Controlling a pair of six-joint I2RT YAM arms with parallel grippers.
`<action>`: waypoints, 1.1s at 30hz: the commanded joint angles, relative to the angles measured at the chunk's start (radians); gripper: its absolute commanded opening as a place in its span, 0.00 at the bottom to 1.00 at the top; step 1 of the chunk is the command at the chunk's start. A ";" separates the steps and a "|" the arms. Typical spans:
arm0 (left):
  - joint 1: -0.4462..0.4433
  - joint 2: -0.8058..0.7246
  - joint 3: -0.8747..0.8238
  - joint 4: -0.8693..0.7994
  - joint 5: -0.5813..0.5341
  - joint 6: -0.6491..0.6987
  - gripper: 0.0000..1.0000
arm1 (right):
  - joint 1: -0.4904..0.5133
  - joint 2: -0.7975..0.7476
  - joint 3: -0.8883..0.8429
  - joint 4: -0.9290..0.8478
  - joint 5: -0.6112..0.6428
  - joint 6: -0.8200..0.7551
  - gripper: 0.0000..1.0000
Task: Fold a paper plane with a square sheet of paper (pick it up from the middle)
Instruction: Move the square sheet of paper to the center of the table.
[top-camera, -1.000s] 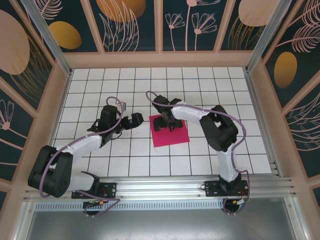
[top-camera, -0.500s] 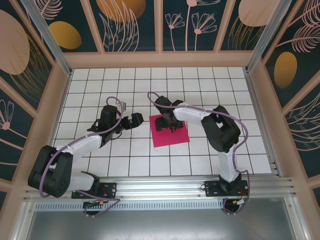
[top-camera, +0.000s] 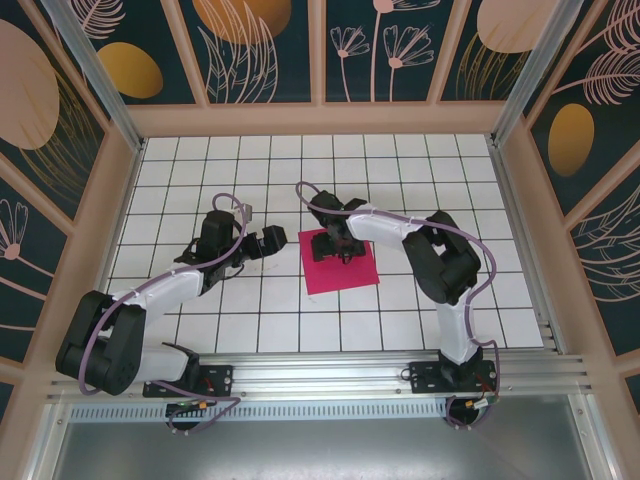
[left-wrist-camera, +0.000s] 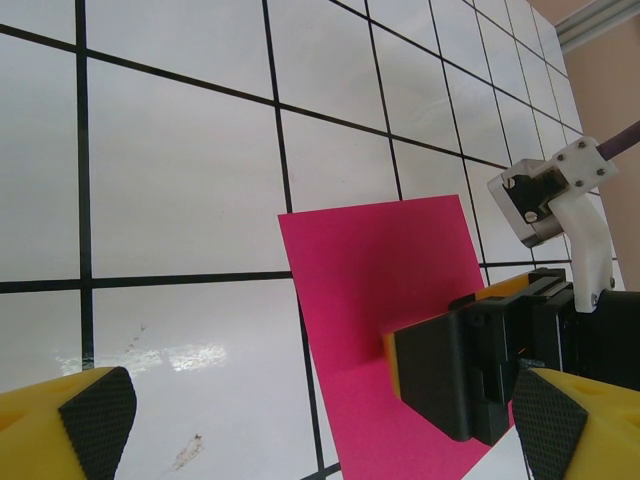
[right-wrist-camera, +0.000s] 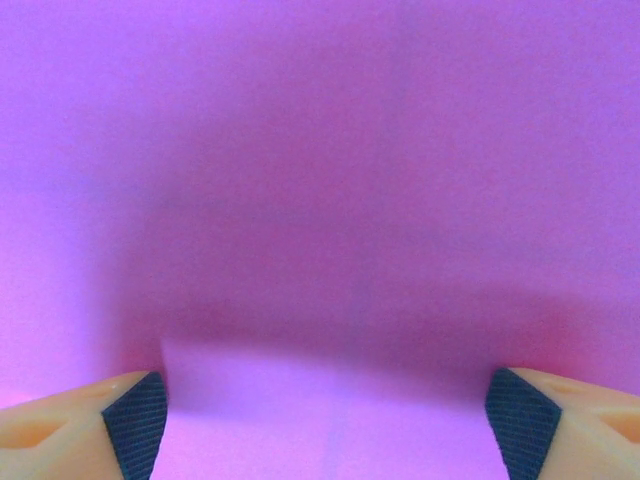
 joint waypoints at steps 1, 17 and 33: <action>-0.001 0.000 0.010 0.001 0.024 0.005 0.99 | 0.006 0.035 0.030 -0.047 -0.034 0.009 0.93; -0.001 -0.013 -0.008 0.003 0.020 -0.001 0.99 | 0.047 0.142 -0.050 -0.039 0.009 0.034 0.97; -0.001 -0.021 -0.010 -0.002 0.017 -0.002 0.98 | 0.024 0.074 -0.036 0.006 -0.055 0.037 0.82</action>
